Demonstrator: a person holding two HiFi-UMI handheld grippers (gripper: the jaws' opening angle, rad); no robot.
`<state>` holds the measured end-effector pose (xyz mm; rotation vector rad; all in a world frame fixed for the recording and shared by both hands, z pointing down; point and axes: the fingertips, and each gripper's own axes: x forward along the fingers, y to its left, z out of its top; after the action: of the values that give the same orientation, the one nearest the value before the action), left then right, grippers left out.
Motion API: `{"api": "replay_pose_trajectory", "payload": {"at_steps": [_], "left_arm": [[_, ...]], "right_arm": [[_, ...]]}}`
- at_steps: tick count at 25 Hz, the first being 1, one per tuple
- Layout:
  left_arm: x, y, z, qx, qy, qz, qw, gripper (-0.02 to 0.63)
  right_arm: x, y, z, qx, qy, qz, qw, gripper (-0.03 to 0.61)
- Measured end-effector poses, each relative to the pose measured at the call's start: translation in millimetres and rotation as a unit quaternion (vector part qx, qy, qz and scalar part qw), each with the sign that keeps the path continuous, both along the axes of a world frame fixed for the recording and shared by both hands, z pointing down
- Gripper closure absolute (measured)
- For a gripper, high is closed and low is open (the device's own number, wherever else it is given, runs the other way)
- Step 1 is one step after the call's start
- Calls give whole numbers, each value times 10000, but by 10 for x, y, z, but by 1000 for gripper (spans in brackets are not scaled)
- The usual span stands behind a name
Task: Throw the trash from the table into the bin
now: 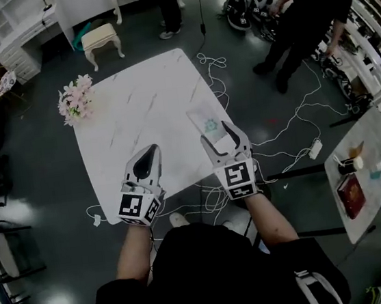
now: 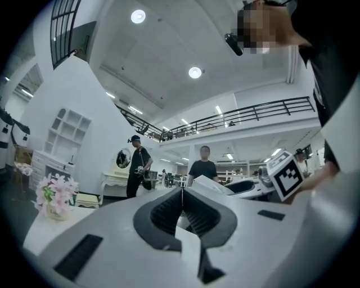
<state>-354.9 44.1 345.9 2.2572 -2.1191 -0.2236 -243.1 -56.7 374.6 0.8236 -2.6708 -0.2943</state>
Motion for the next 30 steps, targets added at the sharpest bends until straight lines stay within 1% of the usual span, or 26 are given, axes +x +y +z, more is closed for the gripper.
{"api": "replay_pose_trajectory", "payload": {"at_steps": [5,9,14,18,23,26,30], "left_arm": [[658,-260,50,3,19,543,9985,598],[1119,-383,62,-41,67,807,9967,598],[1761,-501,96,-170,62,1165,9930,598],[2283,-547,255,-378,70,1487,9881,598],[2927,-593,399,-567,39,1836,9813,598],[3256,-634,417,-695,11,2021,9769,598],[3643,-682,571,-747,18,2202,9726,598]], "right_arm": [[731,-107,49,-62,21,436,9990,310],[1293,-178,94,-73,146,804,9966,310],[1984,-256,131,-149,94,1196,9927,310],[2535,-228,277,-359,78,1512,9878,310],[3203,-133,513,-599,128,1794,9819,310],[3552,-101,629,-763,99,1993,9769,310],[3973,-84,799,-937,97,2182,9713,310]]}}
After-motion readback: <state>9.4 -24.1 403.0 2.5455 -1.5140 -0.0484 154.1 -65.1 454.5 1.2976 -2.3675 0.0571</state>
